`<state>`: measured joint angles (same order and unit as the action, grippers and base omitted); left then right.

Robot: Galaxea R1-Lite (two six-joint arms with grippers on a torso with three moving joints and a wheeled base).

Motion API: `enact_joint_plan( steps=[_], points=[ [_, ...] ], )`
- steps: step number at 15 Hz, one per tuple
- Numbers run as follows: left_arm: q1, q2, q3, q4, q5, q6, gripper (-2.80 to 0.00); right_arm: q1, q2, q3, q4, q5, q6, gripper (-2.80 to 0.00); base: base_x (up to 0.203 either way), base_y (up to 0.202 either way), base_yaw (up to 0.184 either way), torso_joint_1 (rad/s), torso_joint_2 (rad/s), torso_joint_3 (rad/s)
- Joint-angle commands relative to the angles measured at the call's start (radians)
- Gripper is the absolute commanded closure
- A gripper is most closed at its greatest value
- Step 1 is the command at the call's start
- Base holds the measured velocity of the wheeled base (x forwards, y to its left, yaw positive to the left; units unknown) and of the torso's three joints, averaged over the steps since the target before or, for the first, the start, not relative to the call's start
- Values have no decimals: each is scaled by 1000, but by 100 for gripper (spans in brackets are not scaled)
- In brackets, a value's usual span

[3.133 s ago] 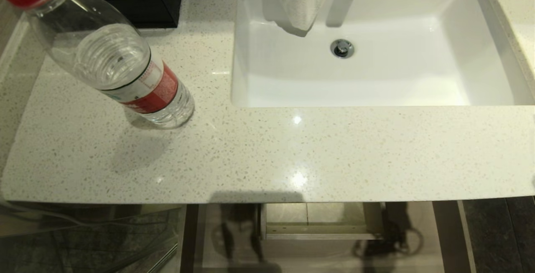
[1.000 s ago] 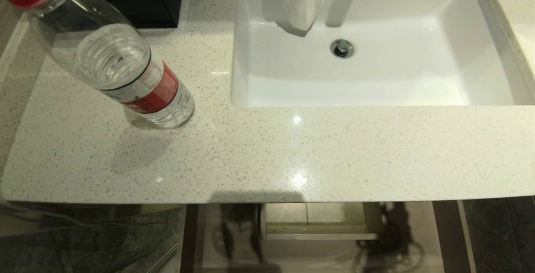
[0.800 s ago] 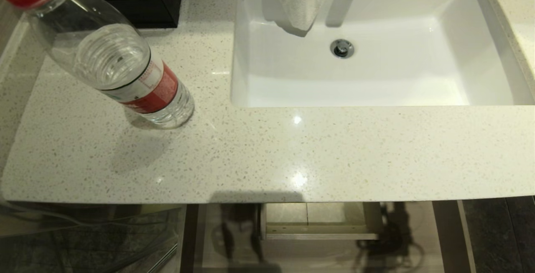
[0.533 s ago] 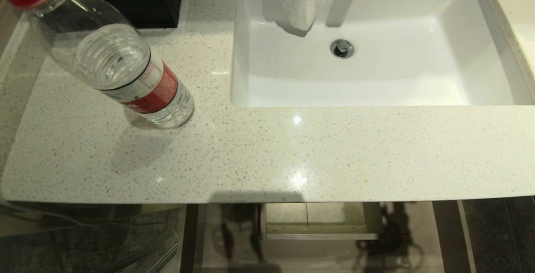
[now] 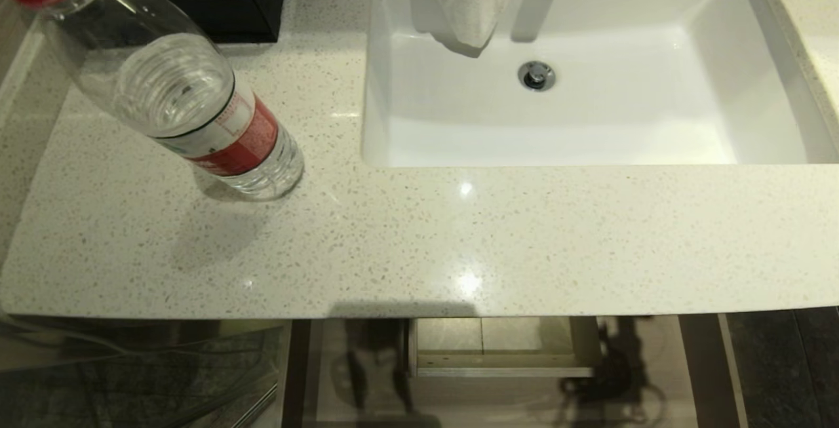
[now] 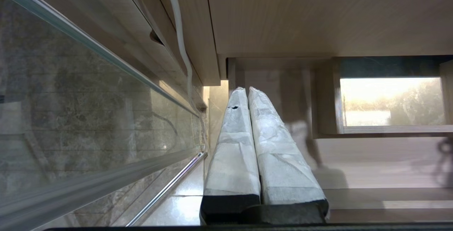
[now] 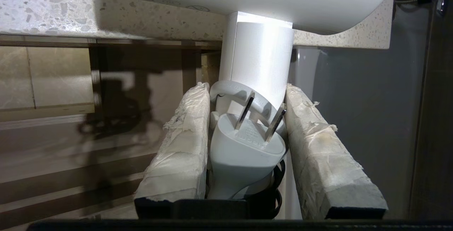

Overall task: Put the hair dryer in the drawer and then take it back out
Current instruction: Put it into the drawer

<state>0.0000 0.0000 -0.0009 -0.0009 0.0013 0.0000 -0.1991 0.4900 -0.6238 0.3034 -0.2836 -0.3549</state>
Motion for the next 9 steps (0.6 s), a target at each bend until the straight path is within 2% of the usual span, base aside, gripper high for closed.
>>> enact_joint_plan(
  steps=[1,5,9],
  points=[
    [0,0,0,-1,0,0,0,-2,-6,7,1,-3,-3,0,0,0,0,-119,353,206],
    [0,0,1,-1,0,0,0,0,-11,6,2,-2,-3,0,0,0,0,-127,344,209],
    [0,0,1,-1,0,0,0,-2,-10,4,3,0,-3,0,0,0,0,-11,28,20]
  ],
)
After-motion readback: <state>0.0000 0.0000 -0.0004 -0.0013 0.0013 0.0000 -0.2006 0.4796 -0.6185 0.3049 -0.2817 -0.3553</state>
